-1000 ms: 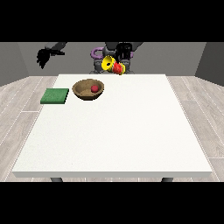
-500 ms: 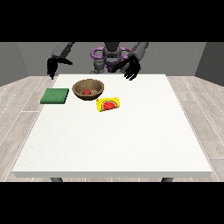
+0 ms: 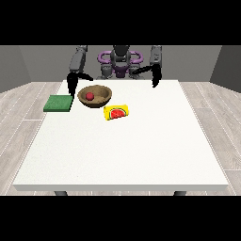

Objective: Pick the cup and pour the ball into the bowl, then pick the bowl and place it on the pad

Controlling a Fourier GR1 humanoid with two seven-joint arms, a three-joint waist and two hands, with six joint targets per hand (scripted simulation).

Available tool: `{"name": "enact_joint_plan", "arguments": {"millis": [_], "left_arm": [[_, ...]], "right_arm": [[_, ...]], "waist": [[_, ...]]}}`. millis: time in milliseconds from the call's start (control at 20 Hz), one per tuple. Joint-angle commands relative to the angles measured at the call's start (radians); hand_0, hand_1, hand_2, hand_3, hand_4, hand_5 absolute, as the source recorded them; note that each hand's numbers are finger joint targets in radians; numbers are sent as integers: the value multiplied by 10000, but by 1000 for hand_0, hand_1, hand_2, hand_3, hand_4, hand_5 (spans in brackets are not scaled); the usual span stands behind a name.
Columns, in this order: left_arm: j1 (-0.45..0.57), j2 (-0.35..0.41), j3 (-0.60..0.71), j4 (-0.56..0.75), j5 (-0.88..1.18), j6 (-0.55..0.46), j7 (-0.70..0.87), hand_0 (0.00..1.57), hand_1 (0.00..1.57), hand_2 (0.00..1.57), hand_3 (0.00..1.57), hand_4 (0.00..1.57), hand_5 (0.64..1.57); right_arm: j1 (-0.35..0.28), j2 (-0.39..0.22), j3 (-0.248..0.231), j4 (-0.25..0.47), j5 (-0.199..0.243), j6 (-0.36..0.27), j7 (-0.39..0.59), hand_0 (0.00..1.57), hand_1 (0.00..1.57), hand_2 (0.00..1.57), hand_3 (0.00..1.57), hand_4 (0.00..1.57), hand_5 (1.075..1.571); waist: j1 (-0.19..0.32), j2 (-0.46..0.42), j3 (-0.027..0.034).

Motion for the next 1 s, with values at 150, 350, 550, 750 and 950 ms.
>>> {"name": "enact_joint_plan", "arguments": {"millis": [150, 350, 550, 750, 950], "left_arm": [[313, 554, 501, -655, 526, -989, -156, 0, 0, 0, 0, 0, 1565], [705, 872, 719, -1088, 545, -1212, -521, 0, 0, 0, 0, 0, 1566], [281, 689, 645, -1420, 514, -1317, 34, 0, 0, 0, 0, 0, 1566], [310, 776, 626, -1886, 425, -1346, 516, 0, 0, 0, 0, 0, 1566], [295, 1014, 928, -1748, 910, -1854, 508, 0, 0, 0, 0, 0, 1566]], "right_arm": [[-974, 80, -137, 2014, 93, -662, -989, 0, 0, 0, 0, 259, 1567], [-937, -524, -411, 3148, -123, 104, -1922, 0, 0, 0, 0, 189, 1563], [-1788, -857, -469, 4135, -207, 300, -2343, 0, 0, 0, 0, 116, 1563], [-1651, -188, -251, 4684, 15, -196, -3175, 0, 0, 0, 0, 126, 1562], [-1684, -145, -882, 5060, -705, -734, -1186, 0, 0, 0, 0, 464, 1547]], "waist": [[201, 86, 30], [198, 251, 31], [214, 607, 33], [380, 607, 34], [422, 430, 34]]}}
